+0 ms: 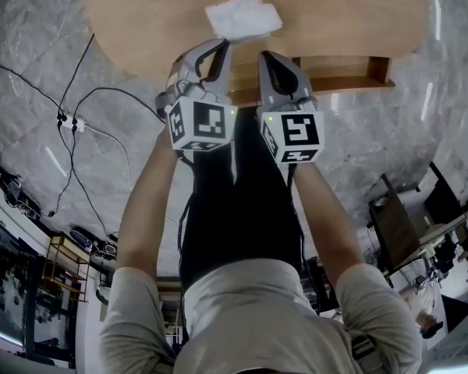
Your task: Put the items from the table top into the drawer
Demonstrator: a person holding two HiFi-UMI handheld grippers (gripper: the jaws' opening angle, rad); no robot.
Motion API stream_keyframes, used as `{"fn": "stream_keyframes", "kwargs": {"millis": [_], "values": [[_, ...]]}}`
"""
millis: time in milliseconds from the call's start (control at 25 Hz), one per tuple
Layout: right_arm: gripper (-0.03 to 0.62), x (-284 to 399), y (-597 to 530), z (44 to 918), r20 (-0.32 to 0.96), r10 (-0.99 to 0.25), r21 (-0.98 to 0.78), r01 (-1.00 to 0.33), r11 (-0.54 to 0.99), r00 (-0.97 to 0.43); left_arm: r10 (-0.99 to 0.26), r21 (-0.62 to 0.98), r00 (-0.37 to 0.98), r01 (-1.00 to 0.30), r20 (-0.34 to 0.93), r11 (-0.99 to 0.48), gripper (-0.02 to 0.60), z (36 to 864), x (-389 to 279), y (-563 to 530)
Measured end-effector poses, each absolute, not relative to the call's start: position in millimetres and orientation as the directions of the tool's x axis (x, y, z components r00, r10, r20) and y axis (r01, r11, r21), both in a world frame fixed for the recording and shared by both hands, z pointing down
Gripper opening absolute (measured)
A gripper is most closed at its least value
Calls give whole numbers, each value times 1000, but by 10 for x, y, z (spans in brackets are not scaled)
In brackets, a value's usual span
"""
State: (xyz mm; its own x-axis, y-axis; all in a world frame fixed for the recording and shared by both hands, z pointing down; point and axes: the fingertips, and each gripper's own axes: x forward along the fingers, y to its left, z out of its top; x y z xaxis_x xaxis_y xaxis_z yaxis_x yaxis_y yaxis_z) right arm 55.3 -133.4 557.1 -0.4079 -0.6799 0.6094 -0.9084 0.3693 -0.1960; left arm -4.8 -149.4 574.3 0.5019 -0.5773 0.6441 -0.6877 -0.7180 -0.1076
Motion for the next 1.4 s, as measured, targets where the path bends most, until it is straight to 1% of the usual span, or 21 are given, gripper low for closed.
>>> {"fn": "stream_keyframes", "kwargs": {"millis": [240, 520, 880, 1120, 1400], "values": [[8, 434, -1040, 5695, 633, -675, -200, -923, 329, -378, -562, -83, 504, -692, 656, -717, 23, 5841, -264, -1113], [8, 187, -697, 5820, 649, -657, -209, -920, 331, -383, -518, -70, 507, -665, 689, -744, 23, 6070, -543, -561], [8, -149, -295, 6035, 672, -623, -223, -911, 347, -401, -506, -44, 488, -687, 711, -725, 23, 6271, -893, -70], [8, -255, -9, 6159, 693, -585, -234, -899, 369, -421, -477, -55, 496, -650, 725, -758, 23, 6387, -998, 245], [8, -269, 188, 6328, 717, -565, -243, -906, 348, -409, -451, -52, 513, -617, 730, -786, 23, 6443, -992, 411]]}}
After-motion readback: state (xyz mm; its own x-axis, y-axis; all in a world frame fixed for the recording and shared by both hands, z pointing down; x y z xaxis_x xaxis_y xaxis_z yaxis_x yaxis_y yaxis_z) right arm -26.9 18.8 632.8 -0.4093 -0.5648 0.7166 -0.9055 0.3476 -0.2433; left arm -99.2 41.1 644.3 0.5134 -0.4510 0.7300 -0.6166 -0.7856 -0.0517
